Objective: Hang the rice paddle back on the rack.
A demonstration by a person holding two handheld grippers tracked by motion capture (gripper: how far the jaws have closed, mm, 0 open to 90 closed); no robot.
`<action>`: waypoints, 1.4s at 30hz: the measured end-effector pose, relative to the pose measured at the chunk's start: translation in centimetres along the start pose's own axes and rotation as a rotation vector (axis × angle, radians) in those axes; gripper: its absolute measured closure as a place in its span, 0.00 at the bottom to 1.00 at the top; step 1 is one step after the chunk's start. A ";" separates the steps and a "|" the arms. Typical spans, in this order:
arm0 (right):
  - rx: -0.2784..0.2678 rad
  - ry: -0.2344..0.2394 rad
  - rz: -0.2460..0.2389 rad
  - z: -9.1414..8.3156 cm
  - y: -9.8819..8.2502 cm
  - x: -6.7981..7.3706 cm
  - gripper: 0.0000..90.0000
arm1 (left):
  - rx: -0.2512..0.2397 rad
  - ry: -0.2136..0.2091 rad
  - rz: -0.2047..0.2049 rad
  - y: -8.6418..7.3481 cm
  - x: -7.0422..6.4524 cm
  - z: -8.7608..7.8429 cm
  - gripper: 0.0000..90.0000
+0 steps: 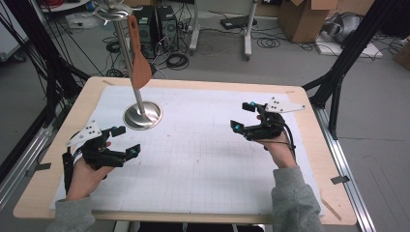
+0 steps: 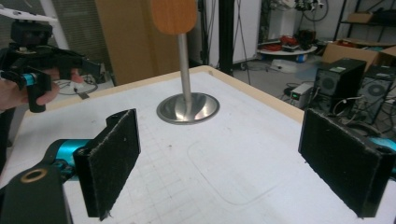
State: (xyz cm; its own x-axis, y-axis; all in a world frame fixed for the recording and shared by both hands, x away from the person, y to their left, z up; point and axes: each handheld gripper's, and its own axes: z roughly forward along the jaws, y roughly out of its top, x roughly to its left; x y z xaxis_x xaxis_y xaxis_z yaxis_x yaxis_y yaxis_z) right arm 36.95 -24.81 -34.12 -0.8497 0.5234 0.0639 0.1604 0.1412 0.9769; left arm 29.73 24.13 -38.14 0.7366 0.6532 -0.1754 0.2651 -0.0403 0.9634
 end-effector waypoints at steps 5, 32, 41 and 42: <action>0.002 -0.021 0.001 -1.1 -0.6 -0.4 0.13 | 0.003 0.000 0.000 0.0 0.0 0.0 0.02; 0.059 -0.084 0.040 -4.5 -3.8 -1.1 0.13 | -0.005 0.012 -0.009 -0.1 0.2 -0.3 0.02; 0.019 -0.124 0.070 -6.7 -4.6 -1.6 0.13 | -0.014 0.008 -0.008 0.0 0.2 -0.4 0.02; 0.023 -0.133 0.073 -6.8 -4.6 -1.6 0.13 | -0.016 0.012 -0.007 0.0 0.2 -0.5 0.02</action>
State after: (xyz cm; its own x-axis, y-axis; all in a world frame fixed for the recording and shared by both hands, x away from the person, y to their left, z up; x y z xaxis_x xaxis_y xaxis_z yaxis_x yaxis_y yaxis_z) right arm 34.12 -32.01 -37.37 -0.7613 0.6397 0.1056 0.2320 0.1167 0.9657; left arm 29.57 24.62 -38.04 0.7275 0.6622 -0.1798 0.2603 -0.0239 0.9652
